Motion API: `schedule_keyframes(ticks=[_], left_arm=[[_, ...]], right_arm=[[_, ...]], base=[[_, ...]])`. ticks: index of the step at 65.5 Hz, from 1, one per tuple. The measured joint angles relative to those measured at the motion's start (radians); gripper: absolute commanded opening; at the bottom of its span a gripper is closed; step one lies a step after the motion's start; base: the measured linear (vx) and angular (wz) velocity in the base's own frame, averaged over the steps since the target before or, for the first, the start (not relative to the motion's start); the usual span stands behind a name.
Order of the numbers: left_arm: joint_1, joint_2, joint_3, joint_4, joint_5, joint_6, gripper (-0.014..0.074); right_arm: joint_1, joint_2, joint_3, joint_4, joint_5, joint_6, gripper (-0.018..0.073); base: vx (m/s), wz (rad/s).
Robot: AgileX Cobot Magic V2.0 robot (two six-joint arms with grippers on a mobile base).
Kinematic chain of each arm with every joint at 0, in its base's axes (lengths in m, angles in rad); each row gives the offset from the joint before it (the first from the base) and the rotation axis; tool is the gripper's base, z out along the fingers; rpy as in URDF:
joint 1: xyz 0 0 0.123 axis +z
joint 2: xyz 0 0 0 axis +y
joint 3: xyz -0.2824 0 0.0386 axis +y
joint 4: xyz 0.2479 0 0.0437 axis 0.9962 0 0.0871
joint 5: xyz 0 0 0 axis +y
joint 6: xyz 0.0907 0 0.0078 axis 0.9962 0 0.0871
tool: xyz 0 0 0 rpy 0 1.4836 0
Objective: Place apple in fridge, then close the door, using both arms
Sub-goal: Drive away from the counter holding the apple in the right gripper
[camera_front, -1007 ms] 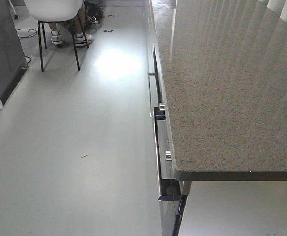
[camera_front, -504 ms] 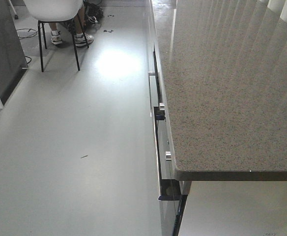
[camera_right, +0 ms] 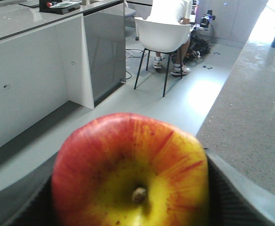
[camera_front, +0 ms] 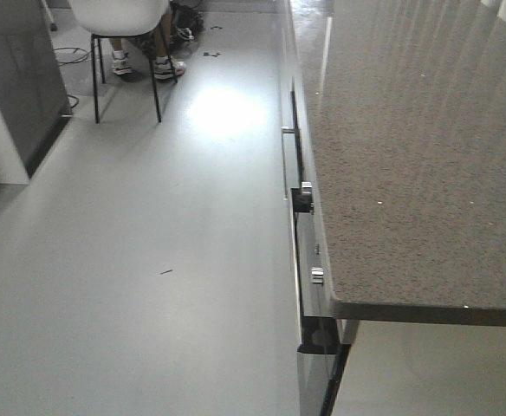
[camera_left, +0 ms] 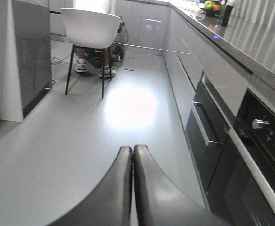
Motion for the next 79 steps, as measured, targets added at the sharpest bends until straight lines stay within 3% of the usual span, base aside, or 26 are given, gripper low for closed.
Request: schedule_keyframes(ticks=[79], left_arm=[[0.0, 0.0, 0.0, 0.0, 0.0, 0.0, -0.0006]], right_arm=[[0.0, 0.0, 0.0, 0.0, 0.002, 0.0, -0.0009]], base=[[-0.04, 0.47]])
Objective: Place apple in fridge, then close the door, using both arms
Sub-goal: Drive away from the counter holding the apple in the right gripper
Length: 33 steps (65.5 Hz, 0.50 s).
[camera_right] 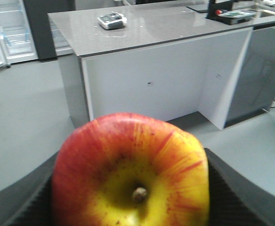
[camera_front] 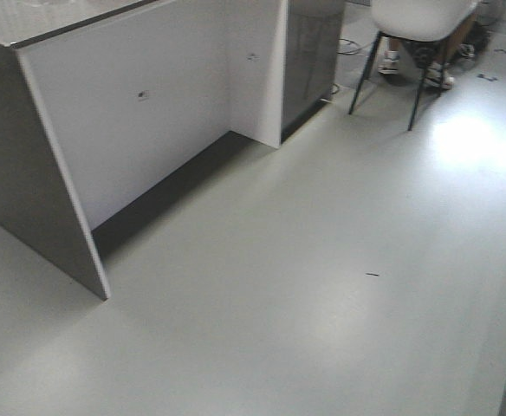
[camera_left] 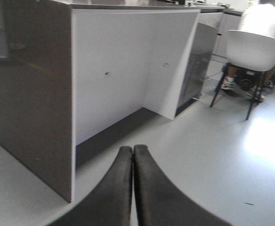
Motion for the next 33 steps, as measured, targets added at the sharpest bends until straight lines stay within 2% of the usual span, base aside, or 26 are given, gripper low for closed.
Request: schedule_keyframes(ticks=[33], left_arm=[[0.0, 0.0, 0.0, 0.0, 0.0, 0.0, -0.0006]], right_arm=[[0.0, 0.0, 0.0, 0.001, 0.004, -0.001, -0.0009]], base=[[-0.01, 0.36]])
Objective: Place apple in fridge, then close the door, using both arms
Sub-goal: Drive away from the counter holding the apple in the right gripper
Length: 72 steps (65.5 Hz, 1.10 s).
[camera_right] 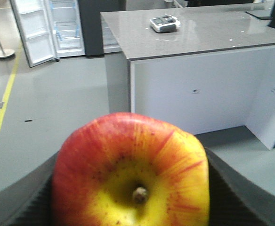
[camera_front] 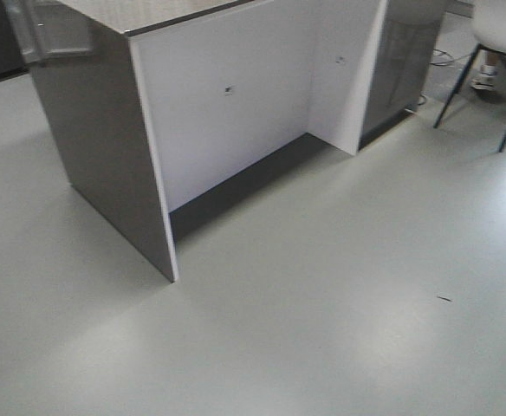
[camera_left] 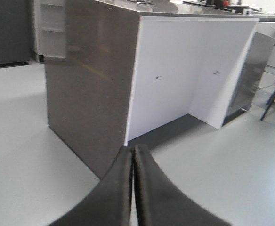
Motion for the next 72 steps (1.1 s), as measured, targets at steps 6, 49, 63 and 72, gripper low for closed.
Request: schedule_keyframes(ticks=[6, 49, 63, 72], left_arm=[[0.0, 0.0, 0.0, 0.0, 0.0, 0.0, -0.0006], [0.0, 0.0, 0.0, 0.0, 0.0, 0.0, -0.0006], [0.0, 0.0, 0.0, 0.0, 0.0, 0.0, -0.0006], [0.0, 0.0, 0.0, 0.0, 0.0, 0.0, -0.0006]], right_arm=[[0.0, 0.0, 0.0, 0.0, 0.0, 0.0, -0.0009], [0.0, 0.0, 0.0, 0.0, 0.001, 0.0, -0.0009], [0.0, 0.0, 0.0, 0.0, 0.001, 0.0, -0.0009], [0.0, 0.0, 0.0, 0.0, 0.001, 0.0, -0.0009]], base=[[0.0, 0.36], [0.02, 0.39], [0.06, 0.39], [0.08, 0.41]])
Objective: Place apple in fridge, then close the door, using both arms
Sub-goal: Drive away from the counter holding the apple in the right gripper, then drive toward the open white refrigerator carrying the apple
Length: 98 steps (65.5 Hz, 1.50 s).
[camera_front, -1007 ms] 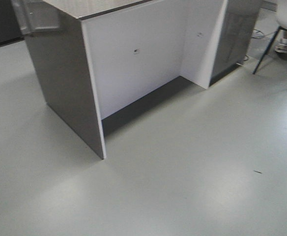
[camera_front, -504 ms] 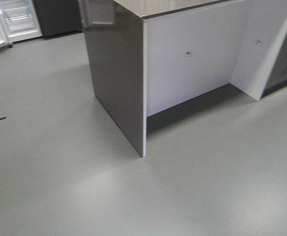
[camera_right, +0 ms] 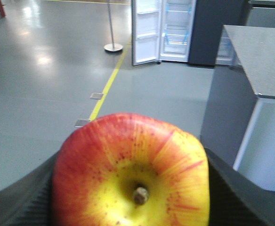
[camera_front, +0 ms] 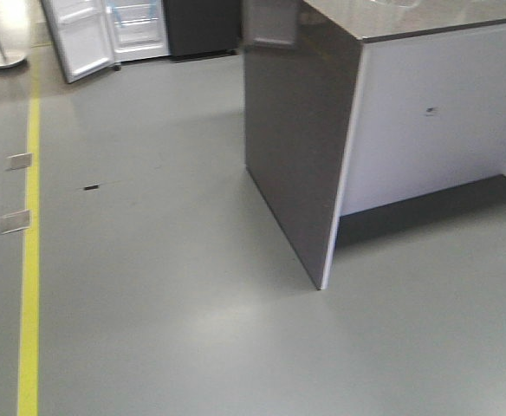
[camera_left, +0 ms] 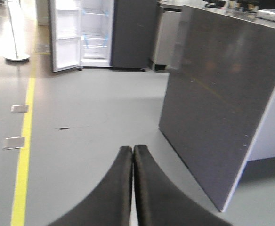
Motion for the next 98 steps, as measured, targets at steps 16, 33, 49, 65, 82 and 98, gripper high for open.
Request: schedule_keyframes(ticks=[16, 33, 49, 65, 82, 98], left_arm=[[0.0, 0.0, 0.0, 0.0, 0.0, 0.0, -0.0006], [0.0, 0.0, 0.0, 0.0, 0.0, 0.0, -0.0006], [0.0, 0.0, 0.0, 0.0, 0.0, 0.0, -0.0006], [0.0, 0.0, 0.0, 0.0, 0.0, 0.0, -0.0006], [0.0, 0.0, 0.0, 0.0, 0.0, 0.0, -0.0006], [0.0, 0.0, 0.0, 0.0, 0.0, 0.0, -0.0006]], right_arm=[[0.0, 0.0, 0.0, 0.0, 0.0, 0.0, -0.0009], [0.0, 0.0, 0.0, 0.0, 0.0, 0.0, -0.0009], [0.0, 0.0, 0.0, 0.0, 0.0, 0.0, -0.0009], [0.0, 0.0, 0.0, 0.0, 0.0, 0.0, -0.0009], [0.0, 0.0, 0.0, 0.0, 0.0, 0.0, -0.0009], [0.0, 0.0, 0.0, 0.0, 0.0, 0.0, -0.0009]], base=[[0.1, 0.42], [0.12, 0.45], [0.12, 0.43], [0.13, 0.27], [0.14, 0.09], [0.15, 0.01]])
